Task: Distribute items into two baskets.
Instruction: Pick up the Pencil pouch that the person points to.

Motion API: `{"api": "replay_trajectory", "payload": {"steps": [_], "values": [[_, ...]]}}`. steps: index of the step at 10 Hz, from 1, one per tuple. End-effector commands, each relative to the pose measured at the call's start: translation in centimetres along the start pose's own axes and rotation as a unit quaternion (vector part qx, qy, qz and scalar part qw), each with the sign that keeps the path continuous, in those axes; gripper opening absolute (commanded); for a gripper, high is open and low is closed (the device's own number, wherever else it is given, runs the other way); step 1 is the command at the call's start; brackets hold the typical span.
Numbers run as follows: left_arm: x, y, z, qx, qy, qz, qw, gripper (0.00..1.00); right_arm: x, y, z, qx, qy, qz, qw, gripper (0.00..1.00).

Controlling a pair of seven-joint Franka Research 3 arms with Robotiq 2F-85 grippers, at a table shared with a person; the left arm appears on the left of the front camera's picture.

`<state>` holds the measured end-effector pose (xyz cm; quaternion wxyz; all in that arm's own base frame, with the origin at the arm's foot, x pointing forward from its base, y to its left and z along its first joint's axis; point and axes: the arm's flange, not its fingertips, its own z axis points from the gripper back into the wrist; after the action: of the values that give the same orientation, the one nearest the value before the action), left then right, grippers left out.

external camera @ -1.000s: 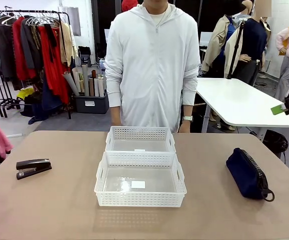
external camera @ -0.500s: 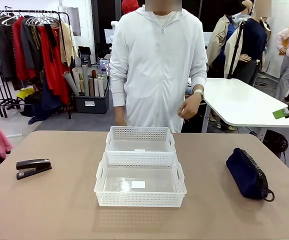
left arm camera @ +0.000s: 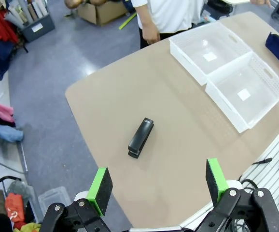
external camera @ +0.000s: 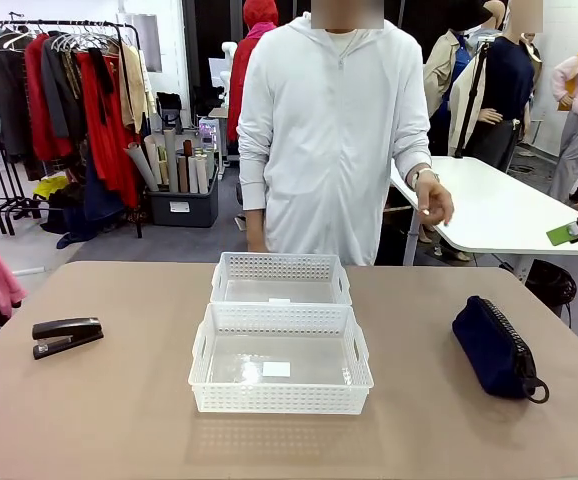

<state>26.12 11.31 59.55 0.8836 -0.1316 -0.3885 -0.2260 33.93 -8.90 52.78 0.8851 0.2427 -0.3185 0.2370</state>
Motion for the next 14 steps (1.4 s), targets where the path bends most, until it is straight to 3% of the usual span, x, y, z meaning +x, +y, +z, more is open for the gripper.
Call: {"api": "replay_trajectory", "payload": {"steps": [1,8,11,14], "values": [[-0.1,0.1,0.2,0.001,-0.001,0.002,1.000,1.00,0.1,0.1,-0.2,0.002,-0.001,-0.001,1.000,1.00],[-0.1,0.1,0.0,0.001,0.000,0.001,1.000,1.00,0.1,0.1,-0.2,0.002,-0.001,-0.001,1.000,1.00],[-0.1,2.0,-0.5,-0.061,-0.008,-0.003,0.998,1.00,0.0,0.1,-0.1,-0.009,0.007,-0.001,1.000,1.00],[-0.5,3.2,-1.3,-0.075,-0.009,-0.001,0.997,1.00,0.2,0.2,-0.5,-0.015,0.019,0.002,1.000,1.00]]}}
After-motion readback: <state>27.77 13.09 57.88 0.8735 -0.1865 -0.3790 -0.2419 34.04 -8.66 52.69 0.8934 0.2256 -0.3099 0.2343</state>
